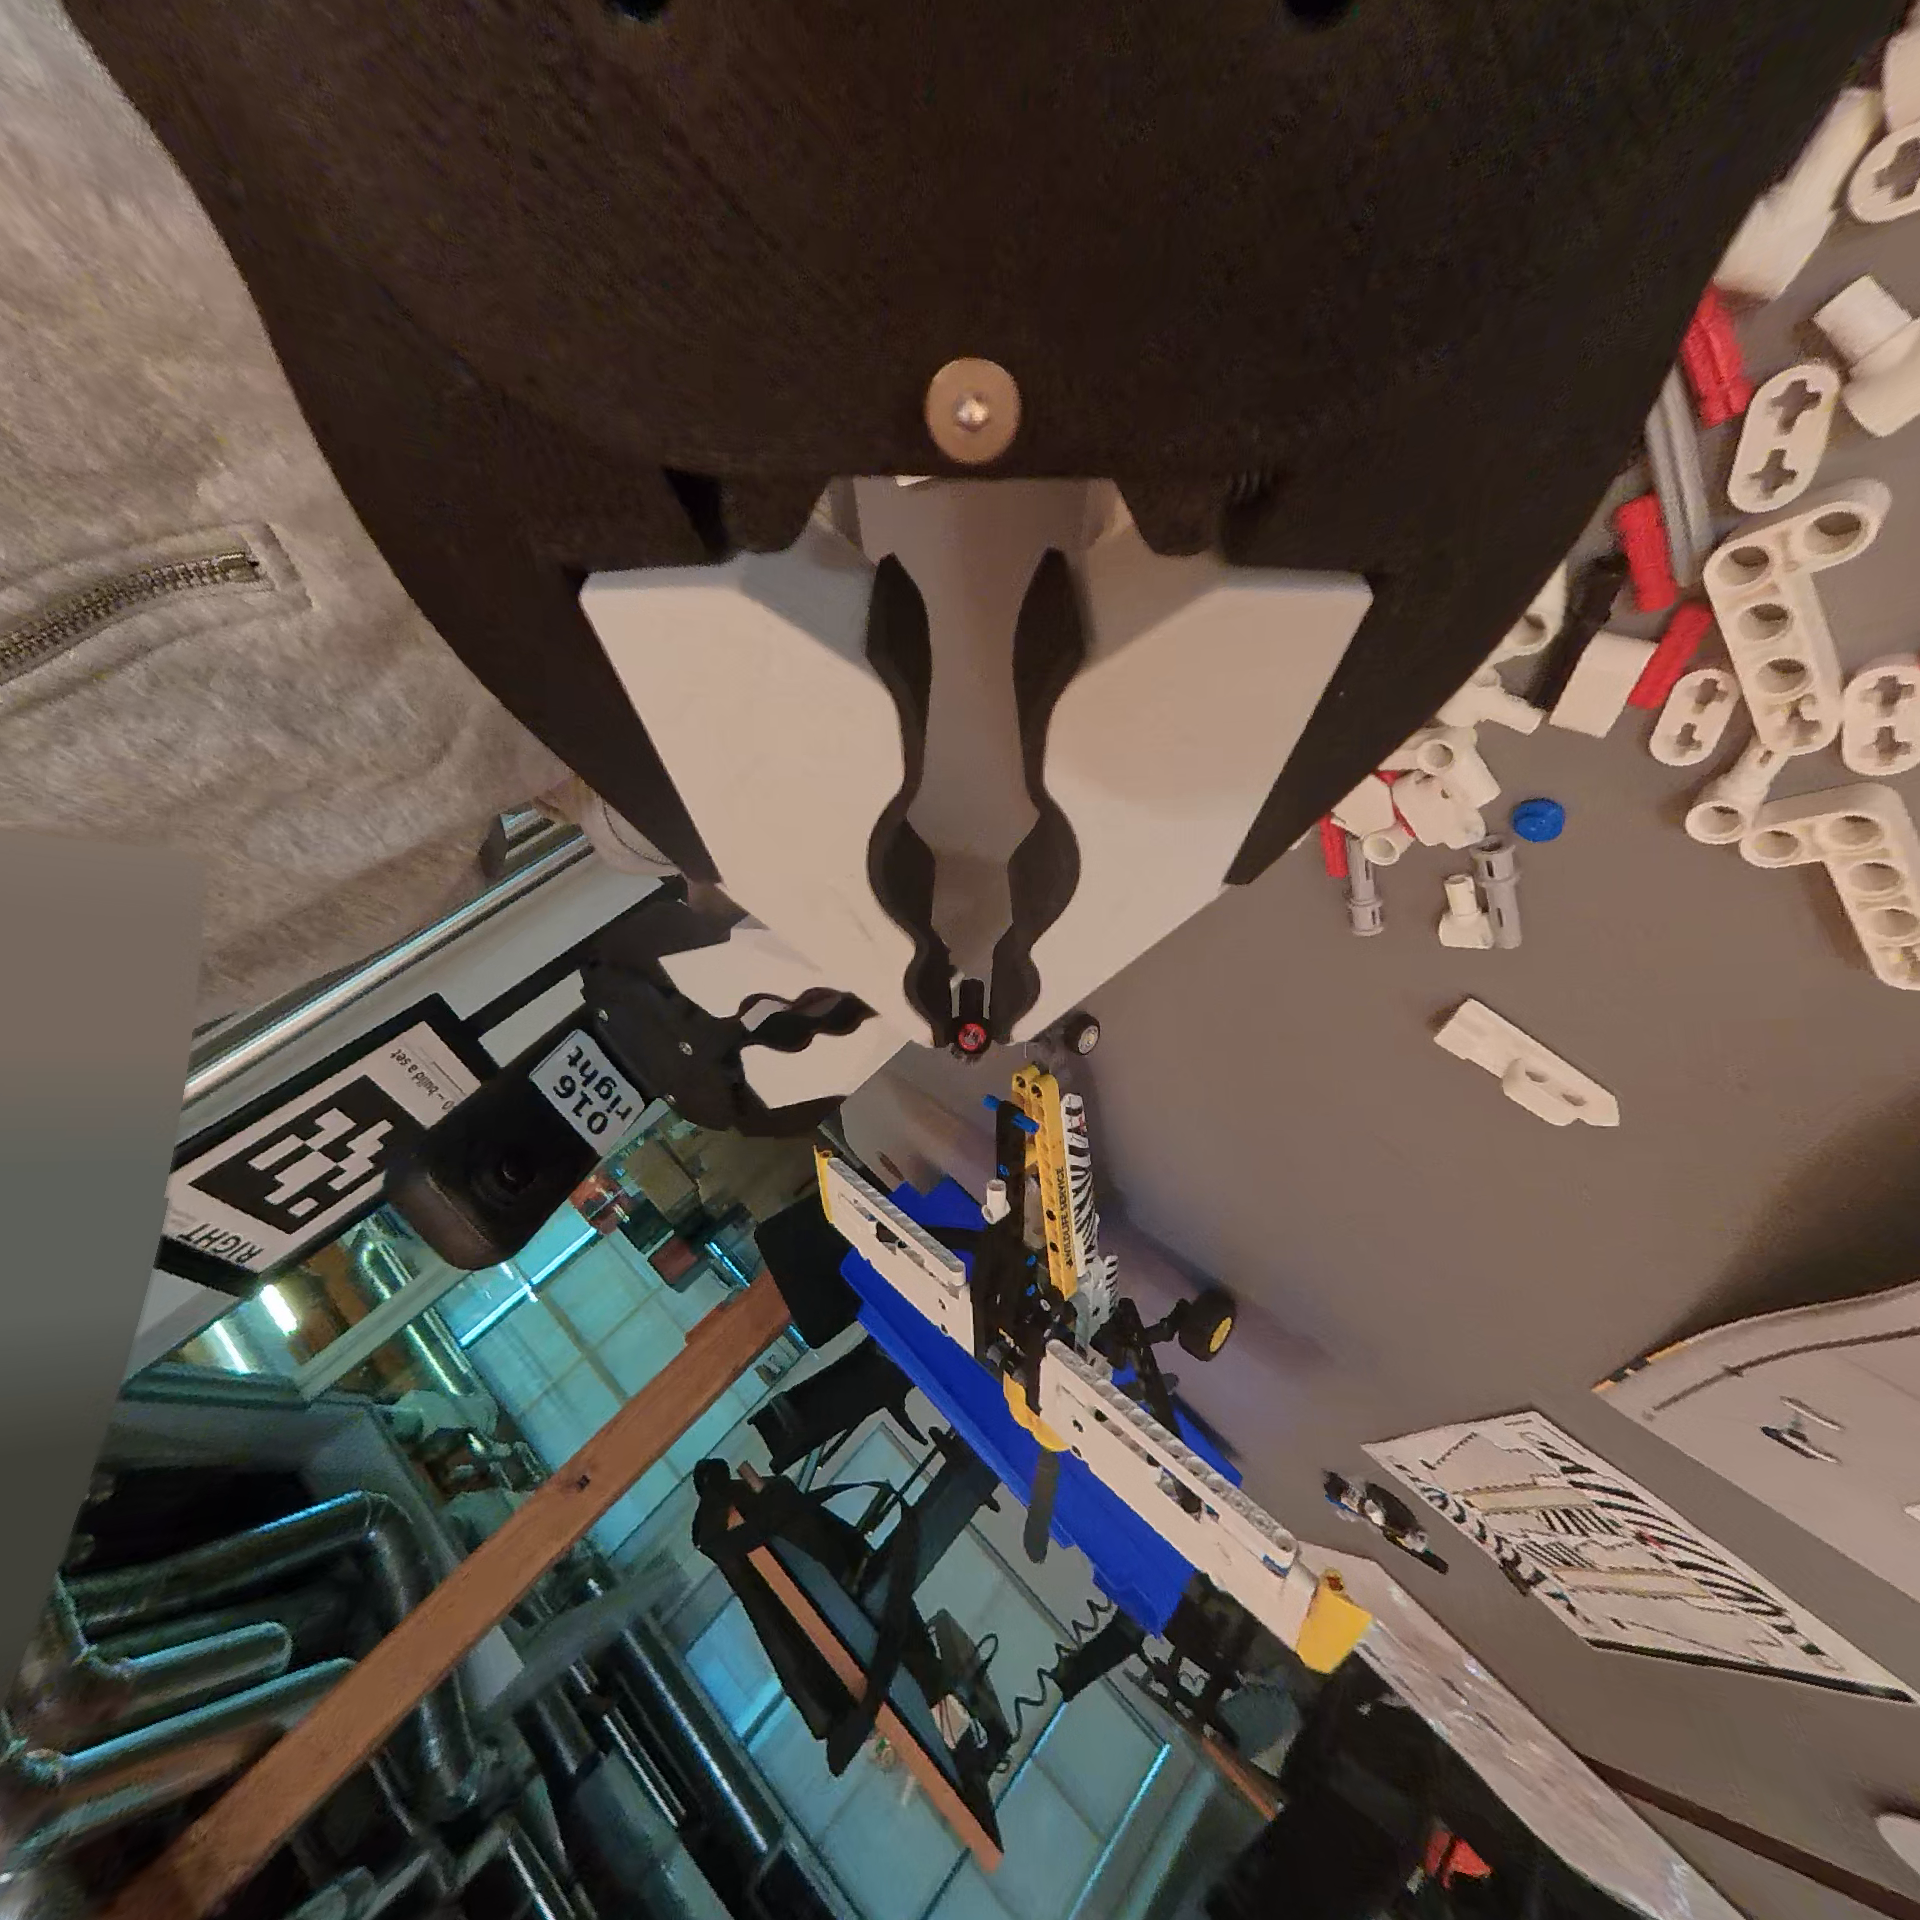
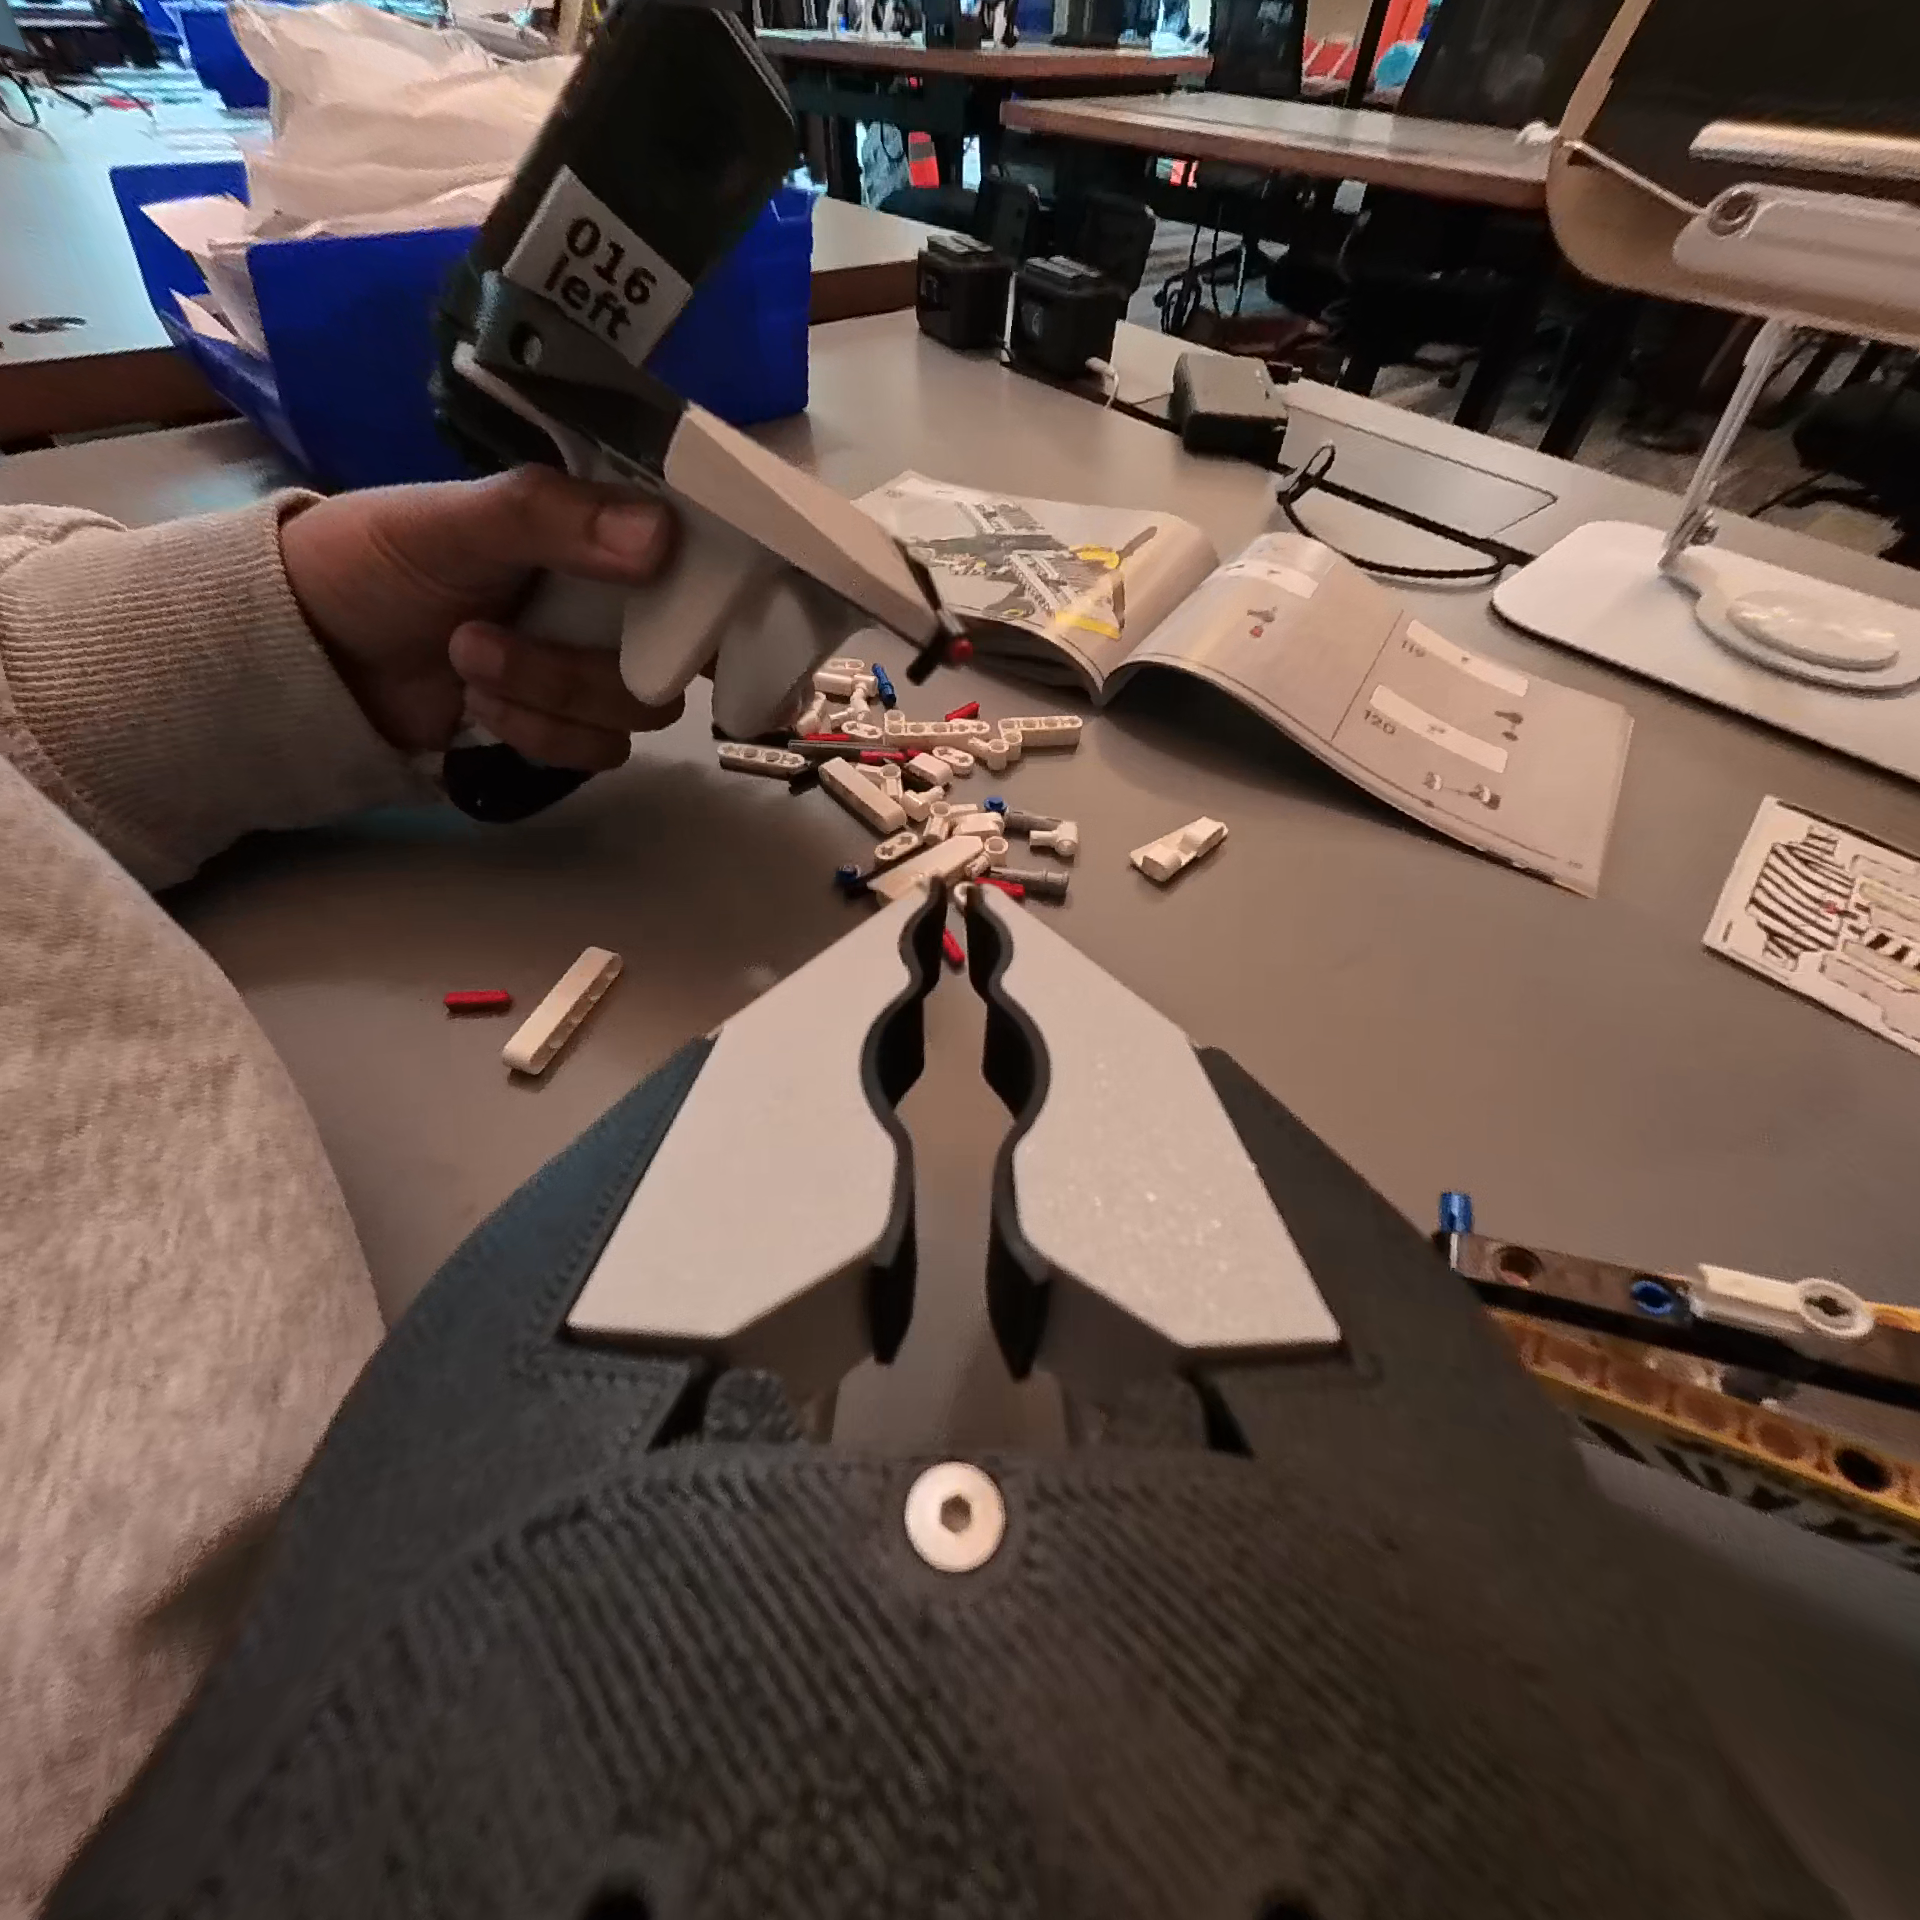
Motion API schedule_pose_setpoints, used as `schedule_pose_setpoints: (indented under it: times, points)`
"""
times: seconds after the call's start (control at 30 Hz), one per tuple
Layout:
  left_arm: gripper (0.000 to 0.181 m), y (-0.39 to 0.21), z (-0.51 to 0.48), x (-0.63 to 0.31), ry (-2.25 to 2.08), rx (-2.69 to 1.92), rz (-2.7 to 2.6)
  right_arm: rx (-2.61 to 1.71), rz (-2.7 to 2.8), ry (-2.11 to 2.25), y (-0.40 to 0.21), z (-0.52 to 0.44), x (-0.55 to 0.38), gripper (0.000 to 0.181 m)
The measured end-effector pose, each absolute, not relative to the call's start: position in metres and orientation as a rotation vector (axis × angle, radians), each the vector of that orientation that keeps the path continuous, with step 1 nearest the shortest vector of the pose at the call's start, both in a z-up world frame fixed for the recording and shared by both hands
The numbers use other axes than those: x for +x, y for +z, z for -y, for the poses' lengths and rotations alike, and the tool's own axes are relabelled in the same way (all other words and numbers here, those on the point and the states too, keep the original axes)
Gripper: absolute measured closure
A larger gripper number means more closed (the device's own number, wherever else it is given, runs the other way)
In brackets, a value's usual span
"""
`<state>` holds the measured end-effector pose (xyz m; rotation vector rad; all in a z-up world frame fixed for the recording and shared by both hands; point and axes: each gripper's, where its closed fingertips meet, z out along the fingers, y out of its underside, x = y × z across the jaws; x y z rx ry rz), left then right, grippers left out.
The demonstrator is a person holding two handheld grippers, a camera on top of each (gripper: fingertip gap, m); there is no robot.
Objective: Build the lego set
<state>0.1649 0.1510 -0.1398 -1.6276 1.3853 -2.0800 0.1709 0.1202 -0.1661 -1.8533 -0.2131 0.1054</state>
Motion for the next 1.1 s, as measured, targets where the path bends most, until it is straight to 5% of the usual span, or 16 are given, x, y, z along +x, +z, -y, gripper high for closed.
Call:
schedule_pose_setpoints:
  times: [0.63,1.1]
  points:
    - [0.176,-0.146,-0.159,0.167,-2.035,-1.661,-1.368,-1.875,0.214,0.104,-0.170,-0.121,0.171,0.175]
    - [0.176,-0.206,-0.213,0.163,-1.258,-2.040,-1.623,-1.840,0.216,0.112,-0.164,-0.118,0.171,0.176]
